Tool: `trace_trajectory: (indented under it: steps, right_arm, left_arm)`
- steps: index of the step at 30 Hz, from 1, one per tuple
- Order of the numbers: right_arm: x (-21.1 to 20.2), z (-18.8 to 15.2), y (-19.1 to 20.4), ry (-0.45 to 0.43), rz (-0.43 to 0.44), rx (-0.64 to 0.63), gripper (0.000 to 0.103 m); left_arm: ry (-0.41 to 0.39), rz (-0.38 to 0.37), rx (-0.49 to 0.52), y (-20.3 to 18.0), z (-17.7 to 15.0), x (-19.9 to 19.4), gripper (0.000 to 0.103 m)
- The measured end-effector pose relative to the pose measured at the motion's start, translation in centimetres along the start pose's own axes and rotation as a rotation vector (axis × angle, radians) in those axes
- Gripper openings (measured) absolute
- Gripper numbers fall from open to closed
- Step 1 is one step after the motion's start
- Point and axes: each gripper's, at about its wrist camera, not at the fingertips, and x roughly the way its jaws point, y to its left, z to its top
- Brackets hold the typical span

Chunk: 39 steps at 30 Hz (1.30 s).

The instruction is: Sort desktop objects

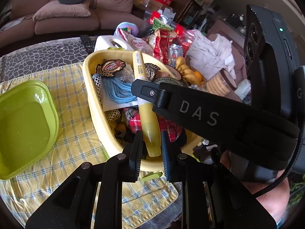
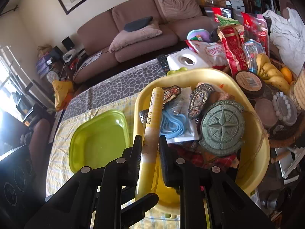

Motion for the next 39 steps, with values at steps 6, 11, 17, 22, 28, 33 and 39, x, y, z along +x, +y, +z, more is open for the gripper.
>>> trace_trajectory:
  steps: [6, 11, 17, 22, 28, 33, 39]
  right_arm:
    - [2.7, 0.6, -1.8, 0.035, 0.001, 0.024, 0.017]
    - [3.3, 0.3, -1.7, 0.044, -0.021, 0.03, 0.025]
    - [1.4, 0.2, -2.0, 0.004, -0.013, 0.069, 0.049]
    - [0.3, -0.2, -0.4, -0.002, -0.025, 0.036, 0.049]
    - [-0.2, -1.2, 1.8, -0.003, -0.024, 0.007, 0.069]
    - [-0.5, -2.6, 4.0, -0.006, -0.047, -0.04, 0.081]
    - [0.1, -4.8, 6.4, 0.014, -0.072, -0.094, 0.086]
  left_arm:
    - [0.005, 0.047, -0.001, 1.1, -0.2, 0.9, 0.018]
    - [-0.011, 0.053, -0.013, 2.1, -0.6, -0.8, 0.034]
    - [-0.058, 0.063, -0.041, 3.8, -0.9, -4.0, 0.051]
    - [-0.084, 0.122, -0.07, 6.1, -1.6, -6.3, 0.07]
    - [-0.104, 0.173, -0.121, 8.9, -2.8, -9.0, 0.09]
    - [-0.125, 0.226, -0.137, 10.6, -4.0, -11.4, 0.103]
    - [-0.129, 0.3, -0.157, 13.1, -6.1, -13.5, 0.103]
